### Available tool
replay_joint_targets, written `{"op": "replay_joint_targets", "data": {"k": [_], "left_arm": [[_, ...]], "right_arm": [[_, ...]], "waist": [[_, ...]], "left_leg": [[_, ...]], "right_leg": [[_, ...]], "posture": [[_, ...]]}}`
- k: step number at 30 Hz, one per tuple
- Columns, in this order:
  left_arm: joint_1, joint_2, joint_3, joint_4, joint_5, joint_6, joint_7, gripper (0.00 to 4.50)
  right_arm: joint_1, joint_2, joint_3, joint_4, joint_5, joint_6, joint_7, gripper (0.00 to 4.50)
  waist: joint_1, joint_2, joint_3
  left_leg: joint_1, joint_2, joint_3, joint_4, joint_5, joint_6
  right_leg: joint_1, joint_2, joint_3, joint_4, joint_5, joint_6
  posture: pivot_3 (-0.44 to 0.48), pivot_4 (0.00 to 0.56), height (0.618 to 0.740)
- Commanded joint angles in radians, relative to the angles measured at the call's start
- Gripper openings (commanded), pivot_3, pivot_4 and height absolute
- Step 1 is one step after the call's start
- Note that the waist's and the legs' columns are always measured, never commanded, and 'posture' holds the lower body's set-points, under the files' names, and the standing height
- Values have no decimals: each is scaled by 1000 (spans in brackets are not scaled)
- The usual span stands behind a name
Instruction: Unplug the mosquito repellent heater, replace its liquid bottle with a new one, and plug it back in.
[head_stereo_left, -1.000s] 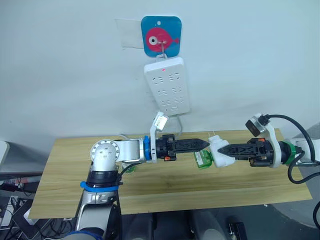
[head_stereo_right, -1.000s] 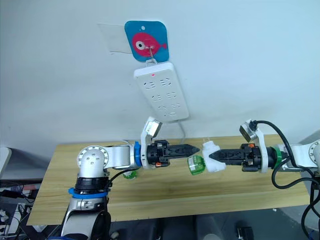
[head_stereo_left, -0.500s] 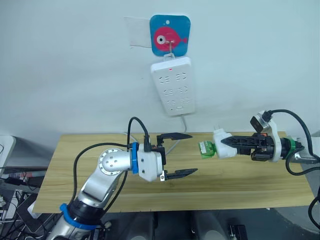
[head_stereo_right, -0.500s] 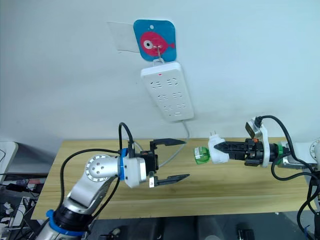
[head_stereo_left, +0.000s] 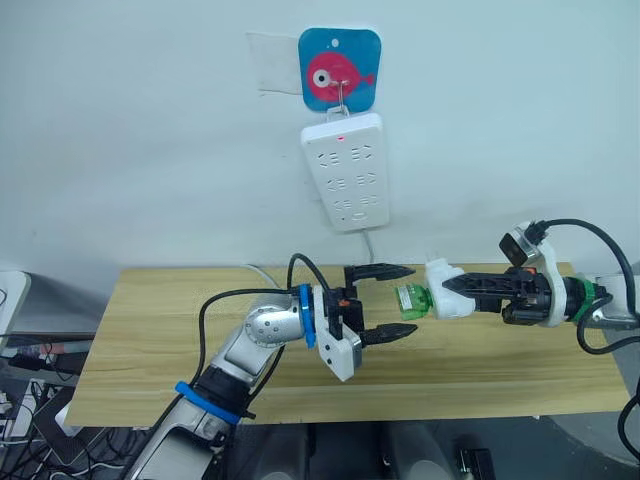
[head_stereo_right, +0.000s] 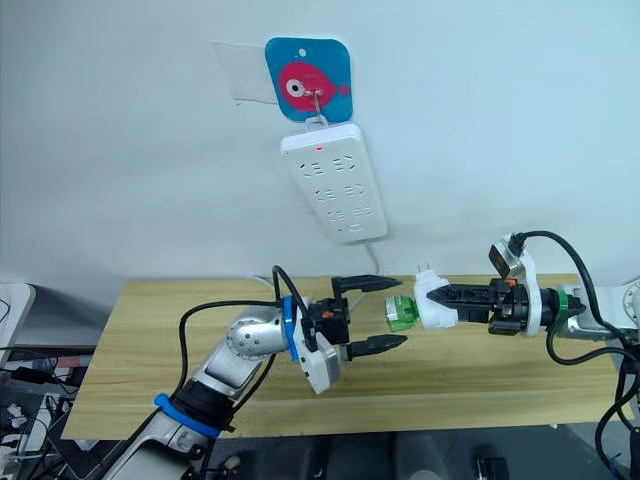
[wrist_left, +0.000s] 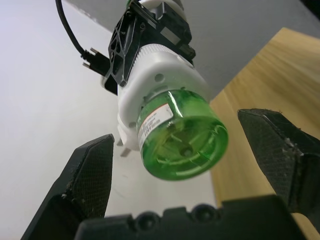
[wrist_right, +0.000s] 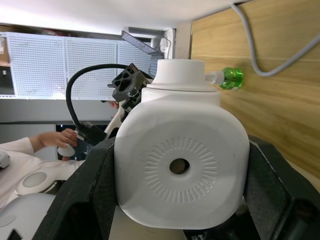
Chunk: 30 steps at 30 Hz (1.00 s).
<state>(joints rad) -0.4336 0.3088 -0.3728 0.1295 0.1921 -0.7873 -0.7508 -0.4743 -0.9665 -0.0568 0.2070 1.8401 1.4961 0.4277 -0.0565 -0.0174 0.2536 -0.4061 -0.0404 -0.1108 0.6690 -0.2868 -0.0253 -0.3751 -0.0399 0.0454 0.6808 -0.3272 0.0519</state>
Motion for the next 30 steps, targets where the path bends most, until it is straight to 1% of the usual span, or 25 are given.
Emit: {"op": "replay_joint_targets", "data": {"k": [1, 2, 5, 9, 10, 14, 15, 16, 17, 19, 20, 21, 22, 23, 25, 27, 30], "left_arm": [[-12, -4, -18, 7, 29, -51, 44, 4488], [-16, -2, -21, 14, 31, -64, 51, 4488], [-29, 3, -28, 32, 37, -90, 66, 3878], [-34, 2, -31, 40, 47, -96, 85, 2646], [-36, 2, -31, 41, 49, -96, 90, 2398], [-41, 3, -31, 47, 47, -92, 103, 2350], [-43, 1, -31, 49, 40, -86, 103, 2350], [-40, -3, -34, 46, 7, -57, 90, 2350], [-30, -12, -44, 34, -67, 8, 53, 2350], [0, -22, -68, -32, -263, 195, -48, 2350], [9, -23, -73, -59, -327, 265, -84, 2350], [10, -8, -70, -136, -507, 514, -126, 2350], [-7, 3, -41, -197, -734, 819, -102, 2350], [-22, 11, -15, -241, -894, 1042, -77, 2350], [-66, 23, 50, -253, -1161, 1375, -15, 2350], [-105, 23, 105, -208, -1295, 1566, 19, 2350], [-143, 0, 186, -101, -1464, 1799, 104, 2350]], "right_arm": [[12, -27, -16, -32, 71, -10, -8, 3004], [13, -29, -12, -33, 78, -14, -14, 3004], [10, -31, -3, -31, 94, -21, -23, 3004], [10, -35, 9, -29, 119, -34, -38, 3004], [10, -36, 11, -29, 122, -36, -40, 3004], [13, -39, 17, -31, 128, -44, -46, 3004], [12, -39, 17, -30, 128, -46, -48, 3004], [11, -39, 17, -31, 127, -47, -49, 3004], [8, -39, 17, -30, 124, -47, -50, 3004], [5, -42, 13, -31, 114, -45, -47, 3004], [3, -43, 13, -30, 109, -44, -45, 3004], [-2, -47, 10, -29, 91, -35, -33, 3004], [-8, -50, 7, -32, 65, -24, -17, 3004], [-12, -52, 5, -35, 46, -17, -5, 3004], [-17, -49, 3, -43, 21, -6, 18, 3004], [-19, -45, 5, -54, 6, 4, 43, 3004], [-21, -45, 9, -65, -2, 11, 63, 3004]], "waist": [[0, 0, 0], [0, 0, 0], [-1, 0, 0], [-1, 0, 0], [-1, 0, 0], [-1, 0, 0], [-1, 0, 0], [-1, 0, 0], [-1, 0, 0], [-2, 0, 0], [-3, 0, 0], [-4, 0, 0], [-5, 1, 0], [-9, 2, 1], [-10, 3, 1], [-12, 3, 1], [-19, 3, 1]], "left_leg": [[0, 0, 0, 0, 0, 0], [0, 0, 0, 0, 0, 0], [0, 0, 0, 1, 0, 0], [0, 0, -1, 2, 0, 0], [0, 0, -1, 2, 0, 0], [-1, 0, -1, 2, 0, 0], [-1, 0, -1, 2, 0, 0], [-1, 0, -1, 2, 0, 0], [-1, 0, -1, 2, 0, 0], [-1, 0, -1, 2, 0, 0], [-1, 0, -2, 3, 0, 0], [-2, 0, -2, 3, 0, 0], [-2, 0, -3, 3, 0, 0], [-4, 0, -6, 5, 0, 0], [-11, 0, -12, 9, 0, 0], [-12, 0, -15, 10, 0, 0], [-12, -1, -14, 10, 0, 0]], "right_leg": [[0, 0, 0, 0, 0, 0], [0, 0, 0, 0, 0, 0], [0, 0, 0, 0, 0, 0], [0, 0, 0, 1, 0, 0], [0, 0, 0, 1, 0, 0], [0, 0, -1, 1, 0, 0], [0, 0, -1, 1, 0, 0], [0, 0, -1, 1, 0, 0], [0, 0, -1, 1, 0, 0], [0, 0, -1, 1, 0, 0], [0, 0, -1, 1, 0, 0], [0, 0, -1, 0, 0, 0], [0, 0, 0, 0, 0, 0], [-1, 0, 0, 0, 0, 0], [-5, 0, -4, 2, 1, -1], [-4, 1, -7, 2, 1, -1], [-4, 2, -6, 2, 1, -1]], "posture": [[-120, 240, 740], [-124, 242, 740], [-124, 247, 740], [-125, 247, 740], [-126, 249, 740], [-127, 250, 740], [-130, 251, 740], [-130, 251, 740], [-130, 251, 740], [-130, 251, 740], [-131, 252, 740], [-132, 253, 740], [-134, 253, 740], [-134, 253, 740], [-132, 253, 740], [-128, 256, 740], [-132, 256, 740]]}}
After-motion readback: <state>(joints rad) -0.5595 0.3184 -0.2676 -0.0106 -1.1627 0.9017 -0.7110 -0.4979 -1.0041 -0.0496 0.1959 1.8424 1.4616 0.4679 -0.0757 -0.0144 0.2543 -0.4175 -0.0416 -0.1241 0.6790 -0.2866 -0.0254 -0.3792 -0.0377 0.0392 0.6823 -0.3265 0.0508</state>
